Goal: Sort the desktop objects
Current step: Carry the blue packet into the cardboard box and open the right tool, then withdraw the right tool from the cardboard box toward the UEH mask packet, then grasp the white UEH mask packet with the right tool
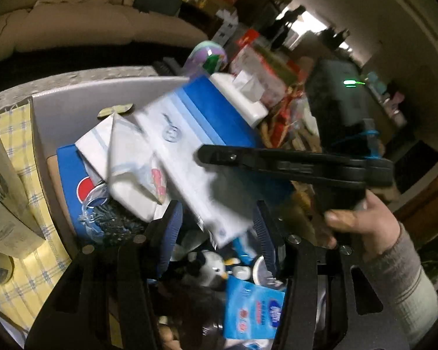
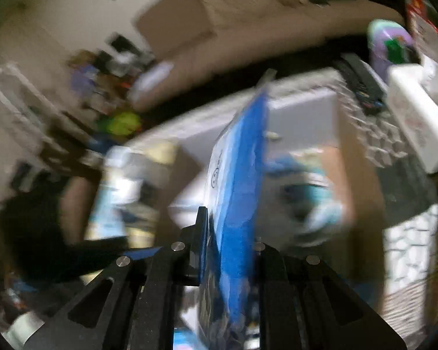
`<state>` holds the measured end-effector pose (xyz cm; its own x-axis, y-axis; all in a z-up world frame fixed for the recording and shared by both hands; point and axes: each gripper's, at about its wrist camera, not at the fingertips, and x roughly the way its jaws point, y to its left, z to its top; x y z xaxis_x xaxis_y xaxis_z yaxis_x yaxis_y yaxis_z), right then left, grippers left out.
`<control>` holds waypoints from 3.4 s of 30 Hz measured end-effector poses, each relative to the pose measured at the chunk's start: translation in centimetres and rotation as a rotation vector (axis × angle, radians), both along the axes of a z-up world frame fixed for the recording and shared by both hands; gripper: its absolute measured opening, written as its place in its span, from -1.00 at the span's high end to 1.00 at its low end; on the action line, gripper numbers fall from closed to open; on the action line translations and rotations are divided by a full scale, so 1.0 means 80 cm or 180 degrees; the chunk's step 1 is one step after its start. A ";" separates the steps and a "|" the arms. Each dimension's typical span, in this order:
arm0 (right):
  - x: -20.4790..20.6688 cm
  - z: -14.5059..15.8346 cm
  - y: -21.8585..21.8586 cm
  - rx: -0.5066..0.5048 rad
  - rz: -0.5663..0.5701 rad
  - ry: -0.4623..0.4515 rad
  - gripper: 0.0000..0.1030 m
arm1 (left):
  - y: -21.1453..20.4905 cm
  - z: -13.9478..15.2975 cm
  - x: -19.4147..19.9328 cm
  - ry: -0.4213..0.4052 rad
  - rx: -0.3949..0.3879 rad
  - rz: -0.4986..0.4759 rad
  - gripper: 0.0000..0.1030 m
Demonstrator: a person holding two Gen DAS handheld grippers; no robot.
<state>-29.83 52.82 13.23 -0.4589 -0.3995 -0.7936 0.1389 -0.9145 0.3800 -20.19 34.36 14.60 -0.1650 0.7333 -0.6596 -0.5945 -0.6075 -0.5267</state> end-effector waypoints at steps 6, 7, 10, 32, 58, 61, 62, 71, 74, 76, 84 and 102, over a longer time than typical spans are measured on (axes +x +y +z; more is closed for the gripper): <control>0.001 -0.038 0.014 0.0615 -0.0147 0.0020 0.60 | -0.020 0.001 0.032 0.0213 -0.0185 -0.0107 0.02; 0.004 -0.036 0.016 0.0629 -0.0168 0.0072 0.55 | -0.028 0.005 0.038 0.0252 -0.0208 -0.0110 0.01; 0.015 -0.015 0.008 0.0854 -0.0312 0.0344 -0.16 | -0.052 0.015 0.057 0.0341 -0.0244 -0.0098 0.00; 0.168 0.080 -0.128 0.0788 0.0229 0.0603 -0.57 | -0.340 0.020 0.176 0.0246 -0.0440 0.0876 -0.98; 0.258 -0.005 -0.389 0.0504 0.1081 0.0477 -0.63 | -0.494 -0.043 0.221 -0.0195 -0.0360 0.1507 -1.00; 0.215 -0.034 -0.410 0.0602 0.1185 0.0459 -0.63 | -0.489 -0.069 0.190 -0.0342 -0.0333 0.1481 -1.00; 0.204 -0.041 -0.413 0.0587 0.1191 0.0455 -0.63 | -0.487 -0.075 0.182 -0.0348 -0.0355 0.1468 -1.00; 0.105 -0.098 -0.433 0.0419 0.1183 0.0373 -0.63 | -0.471 -0.125 0.120 -0.0561 -0.0366 0.1483 -1.00; 0.084 -0.114 -0.435 0.0345 0.1191 0.0331 -0.63 | -0.466 -0.134 0.107 -0.0648 -0.0291 0.1487 -1.00; 0.077 -0.122 -0.435 0.0332 0.1205 0.0305 -0.63 | -0.461 -0.137 0.100 -0.0611 -0.0324 0.1483 -1.00; 0.069 -0.146 -0.432 0.0083 0.1286 0.0184 -0.51 | -0.450 -0.145 0.081 -0.0594 -0.0285 0.1496 -1.00; 0.169 -0.141 -0.435 -0.0272 0.1340 -0.0288 0.01 | -0.480 -0.153 0.100 -0.1101 0.0379 0.1482 -0.99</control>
<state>-16.35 18.04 1.91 -0.1722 -0.6027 -0.7792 0.4556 -0.7500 0.4795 -12.17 -4.00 2.37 -0.2772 0.7075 -0.6501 -0.0611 -0.6882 -0.7230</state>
